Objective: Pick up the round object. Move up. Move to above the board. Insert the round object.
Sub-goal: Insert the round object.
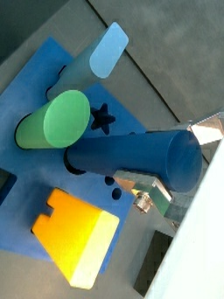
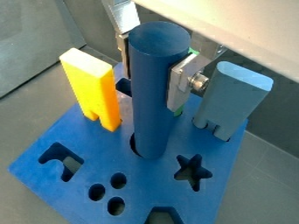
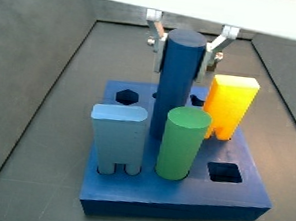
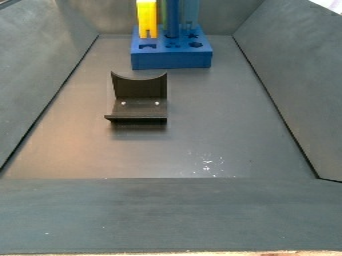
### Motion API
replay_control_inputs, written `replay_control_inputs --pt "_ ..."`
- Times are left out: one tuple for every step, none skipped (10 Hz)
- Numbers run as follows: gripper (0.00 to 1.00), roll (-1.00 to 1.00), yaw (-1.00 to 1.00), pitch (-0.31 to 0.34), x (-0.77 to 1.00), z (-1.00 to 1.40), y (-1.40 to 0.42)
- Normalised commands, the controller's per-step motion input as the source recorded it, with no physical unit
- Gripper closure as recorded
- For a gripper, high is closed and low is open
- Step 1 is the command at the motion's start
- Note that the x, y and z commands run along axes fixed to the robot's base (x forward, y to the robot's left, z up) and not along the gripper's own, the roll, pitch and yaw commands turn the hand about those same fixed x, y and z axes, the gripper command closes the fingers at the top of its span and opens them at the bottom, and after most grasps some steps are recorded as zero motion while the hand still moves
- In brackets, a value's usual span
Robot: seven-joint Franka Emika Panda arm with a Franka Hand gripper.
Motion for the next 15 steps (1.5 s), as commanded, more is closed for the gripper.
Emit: replay_control_inputs --pt "1.0 -0.01 -0.09 0.0 0.02 -0.17 0.0" --pt "1.0 -0.07 -0.15 0.0 0.2 -0.13 0.0" --pt "1.0 -0.12 -0.19 0.0 0.35 -0.09 0.0" --pt "1.0 -0.06 -0.15 0.021 0.37 -0.12 0.0" --pt "1.0 0.0 -0.09 0.05 0.27 -0.18 0.0" --pt "1.0 0.09 0.0 0.0 0.03 -0.42 0.0" --pt "1.0 0.12 -0.01 0.013 0.02 -0.69 -0.08" --pt "1.0 0.14 -0.02 0.046 0.05 -0.75 -0.12" --pt "1.0 0.13 -0.01 0.05 0.07 -0.65 -0.12" --pt "1.0 0.07 -0.01 0.037 0.09 -0.49 -0.11" --pt "1.0 0.06 -0.05 0.04 0.08 -0.56 -0.11" --pt "1.0 0.0 -0.05 0.0 0.0 -0.5 -0.03" --pt "1.0 -0.04 -0.09 0.0 0.0 -0.44 -0.01" --pt "1.0 -0.06 0.0 -0.09 0.0 -0.13 0.0" --pt "1.0 0.0 0.0 0.0 0.0 0.0 0.0"
